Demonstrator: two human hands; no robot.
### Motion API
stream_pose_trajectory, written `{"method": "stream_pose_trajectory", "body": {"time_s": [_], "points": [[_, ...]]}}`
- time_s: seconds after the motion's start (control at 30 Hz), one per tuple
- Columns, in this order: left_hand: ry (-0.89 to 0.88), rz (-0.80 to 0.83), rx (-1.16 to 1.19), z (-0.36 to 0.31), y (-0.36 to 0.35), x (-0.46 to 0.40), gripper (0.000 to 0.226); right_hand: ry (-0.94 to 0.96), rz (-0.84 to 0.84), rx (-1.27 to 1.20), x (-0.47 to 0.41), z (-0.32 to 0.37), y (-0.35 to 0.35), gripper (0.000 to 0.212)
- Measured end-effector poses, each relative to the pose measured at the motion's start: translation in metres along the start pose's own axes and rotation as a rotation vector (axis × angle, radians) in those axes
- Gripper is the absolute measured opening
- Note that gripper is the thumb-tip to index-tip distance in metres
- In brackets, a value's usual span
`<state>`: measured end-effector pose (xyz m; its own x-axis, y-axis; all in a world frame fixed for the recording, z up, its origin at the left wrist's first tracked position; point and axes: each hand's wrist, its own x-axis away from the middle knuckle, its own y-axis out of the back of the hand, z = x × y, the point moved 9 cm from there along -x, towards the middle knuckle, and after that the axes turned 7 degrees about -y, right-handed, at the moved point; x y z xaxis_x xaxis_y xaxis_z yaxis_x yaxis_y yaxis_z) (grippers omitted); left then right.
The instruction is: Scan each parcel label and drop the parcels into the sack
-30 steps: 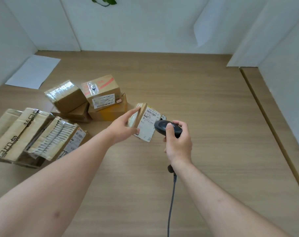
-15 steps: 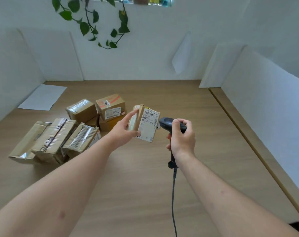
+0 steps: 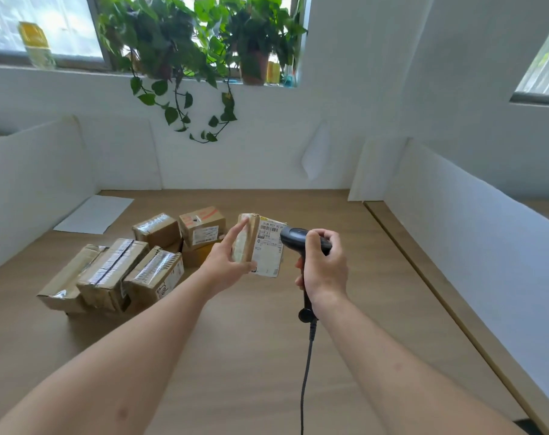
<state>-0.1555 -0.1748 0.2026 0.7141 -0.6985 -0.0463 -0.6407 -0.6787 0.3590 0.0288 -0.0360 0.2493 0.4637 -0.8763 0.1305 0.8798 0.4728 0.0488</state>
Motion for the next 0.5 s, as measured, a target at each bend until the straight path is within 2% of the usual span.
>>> {"method": "stream_pose_trajectory", "body": {"time_s": [0.13,0.3,0.5], "points": [[-0.015,-0.063,0.024,-0.015,-0.015,0.025,0.094,0.055,0.072,0.027,0.011,0.005,0.018,0.012],[-0.037,-0.234,-0.186,-0.029,-0.017,0.078,0.073,0.119,0.177,0.099,0.034,-0.005,0.022,0.022],[0.067,-0.329,-0.262,-0.011,0.001,0.169,0.065,0.159,0.4,0.134,0.094,-0.033,-0.002,0.019]]}}
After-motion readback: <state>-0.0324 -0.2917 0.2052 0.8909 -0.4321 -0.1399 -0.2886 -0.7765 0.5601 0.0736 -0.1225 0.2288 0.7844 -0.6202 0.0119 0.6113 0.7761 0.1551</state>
